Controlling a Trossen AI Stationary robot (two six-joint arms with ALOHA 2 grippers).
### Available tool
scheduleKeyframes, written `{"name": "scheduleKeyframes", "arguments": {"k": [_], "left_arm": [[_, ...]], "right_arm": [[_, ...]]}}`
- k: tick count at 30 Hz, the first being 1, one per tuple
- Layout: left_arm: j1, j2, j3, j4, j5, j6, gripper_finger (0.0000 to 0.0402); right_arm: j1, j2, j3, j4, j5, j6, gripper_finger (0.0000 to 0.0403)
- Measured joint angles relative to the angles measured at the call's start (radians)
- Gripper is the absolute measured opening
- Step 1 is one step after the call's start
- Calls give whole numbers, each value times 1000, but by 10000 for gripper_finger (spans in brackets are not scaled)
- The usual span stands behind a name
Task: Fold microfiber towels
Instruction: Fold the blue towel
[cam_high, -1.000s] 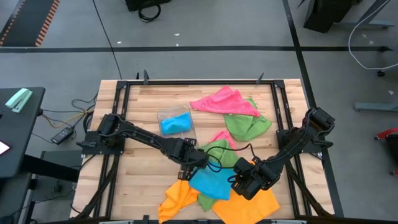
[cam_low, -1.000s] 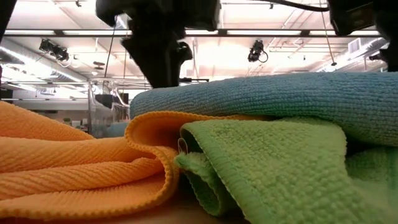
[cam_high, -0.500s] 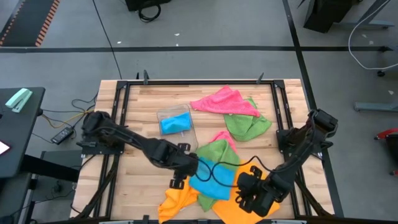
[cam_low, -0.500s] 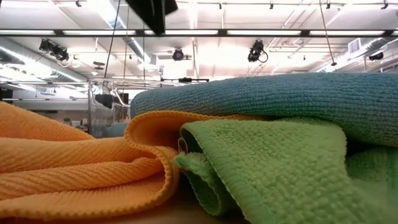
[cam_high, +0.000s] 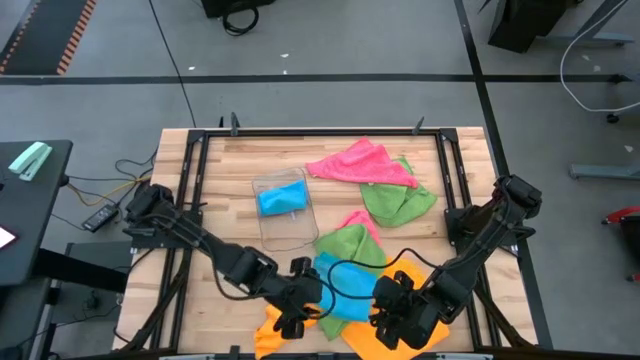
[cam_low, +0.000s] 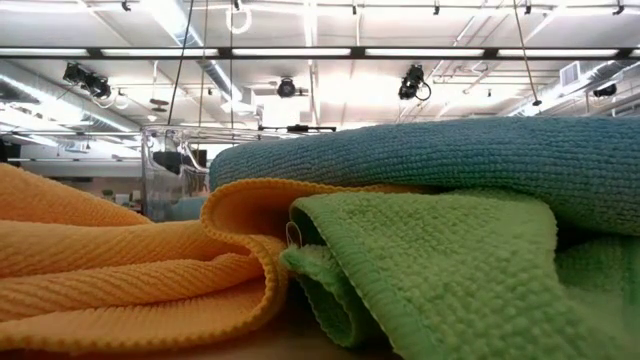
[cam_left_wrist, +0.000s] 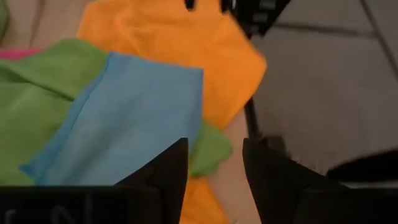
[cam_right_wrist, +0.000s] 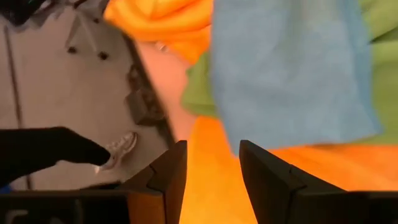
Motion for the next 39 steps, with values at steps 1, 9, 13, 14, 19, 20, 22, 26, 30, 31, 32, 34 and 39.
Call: {"name": "scheduleKeyframes", "arguments": {"k": [1, 9, 13, 14, 19, 20, 22, 26, 30, 31, 32, 34, 39], "left_arm": [[-6, 0, 0, 9, -5, -13, 171], [-55, 1, 0, 2, 34, -133, 187], [-84, 3, 0, 3, 36, -137, 181], [-91, 3, 0, 4, 36, -141, 179], [-121, 3, 0, 33, -8, -168, 177], [-127, 3, 0, 43, -25, -168, 178], [-136, 3, 0, 59, -65, -169, 178], [-143, 9, 0, 86, -130, -231, 177], [-131, 50, 0, 185, -163, -264, 178], [-126, 66, 0, 227, -165, -260, 177], [-121, 82, 0, 271, -163, -248, 176], [-111, 115, 0, 357, -164, -211, 173], [-81, 183, 0, 434, -203, -236, 172]], "right_arm": [[0, 0, 9, -1, -16, -5, 156], [-1, 0, 74, -4, 30, 47, 151], [4, 0, 108, -7, 46, 56, 132], [5, 0, 114, -19, 45, 65, 127], [17, 0, 142, -146, -15, 91, 107], [25, 0, 144, -173, -32, 84, 105], [43, -2, 148, -224, -69, 67, 103], [65, -40, 122, -308, -91, 13, 102], [54, -130, 46, -307, -79, -96, 102], [51, -157, 22, -288, -67, -128, 102], [48, -185, -5, -268, -62, -166, 102], [41, -240, -53, -235, -52, -241, 102], [40, -368, -165, -224, -52, -401, 102]]}}
